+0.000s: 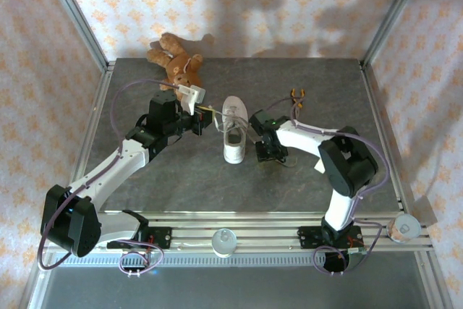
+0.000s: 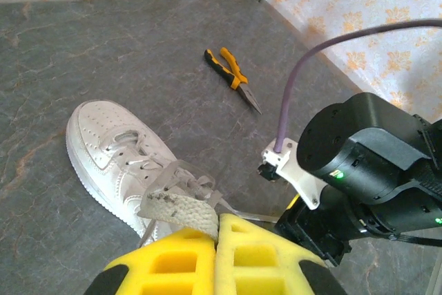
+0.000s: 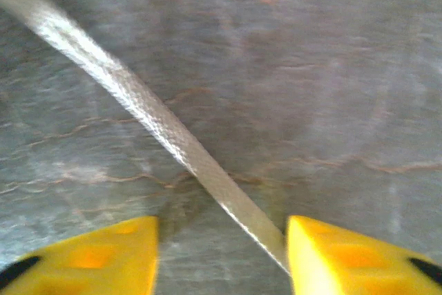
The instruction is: Tie the shoes
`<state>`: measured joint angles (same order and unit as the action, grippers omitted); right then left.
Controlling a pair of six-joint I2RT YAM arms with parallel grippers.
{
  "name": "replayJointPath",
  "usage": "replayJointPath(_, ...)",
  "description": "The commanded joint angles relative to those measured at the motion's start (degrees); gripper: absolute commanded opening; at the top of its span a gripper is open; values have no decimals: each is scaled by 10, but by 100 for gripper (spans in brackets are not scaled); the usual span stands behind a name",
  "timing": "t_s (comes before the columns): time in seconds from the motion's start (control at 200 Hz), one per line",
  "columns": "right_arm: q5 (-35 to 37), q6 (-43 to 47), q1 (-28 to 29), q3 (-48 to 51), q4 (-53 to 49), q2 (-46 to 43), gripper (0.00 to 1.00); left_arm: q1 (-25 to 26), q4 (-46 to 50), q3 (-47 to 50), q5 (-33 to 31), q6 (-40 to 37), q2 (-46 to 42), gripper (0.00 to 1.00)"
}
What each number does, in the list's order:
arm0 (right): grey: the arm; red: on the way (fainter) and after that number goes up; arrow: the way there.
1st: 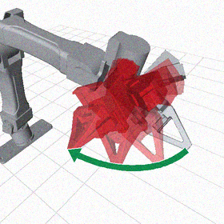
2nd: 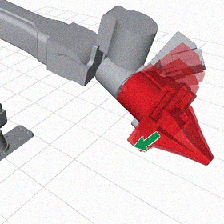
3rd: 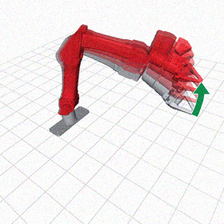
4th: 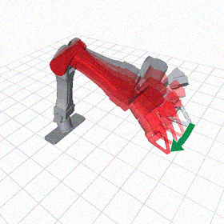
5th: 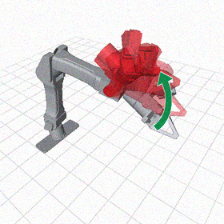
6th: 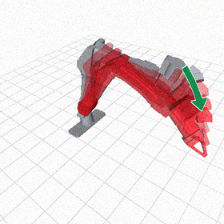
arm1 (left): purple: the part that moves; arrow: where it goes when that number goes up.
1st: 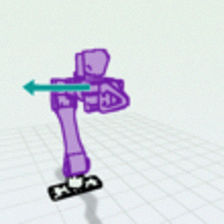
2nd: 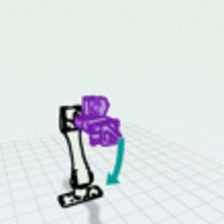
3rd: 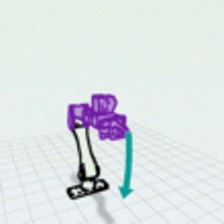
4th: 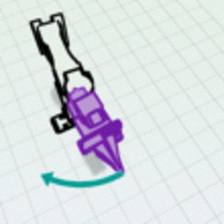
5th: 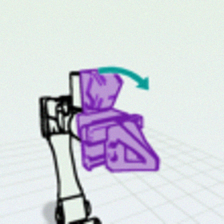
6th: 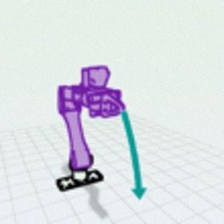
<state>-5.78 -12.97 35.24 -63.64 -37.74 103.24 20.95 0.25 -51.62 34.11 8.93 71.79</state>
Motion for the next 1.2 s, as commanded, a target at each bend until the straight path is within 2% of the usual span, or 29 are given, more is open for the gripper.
replayJointPath(0.0,63,-5,4,3,-54,30,15,-5,12,-24,5,-17,-16,0)
replayJointPath(0.075,77,1,4,1,-58,4,0,-5,20,-36,9,-25,-17,0)
replayJointPath(0.23,99,21,4,-63,-89,-90,0,-5,22,-70,24,-37,-17,0)
replayJointPath(0.395,58,24,4,-154,-101,-152,0,-3,-7,-105,56,-24,-2,0)
replayJointPath(0.56,0,20,4,-195,-91,-178,0,10,-24,-147,81,-27,31,0)
replayJointPath(0.741,-29,5,4,-227,-72,-215,0,43,-24,-200,98,-51,67,0)
replayJointPath(0.906,-40,7,3,-278,-63,-233,0,53,-25,-235,104,-58,88,0)
replayJointPath(1.191,-94,-5,-18,-316,-38,-224,0,56,-59,-206,109,-63,96,0)
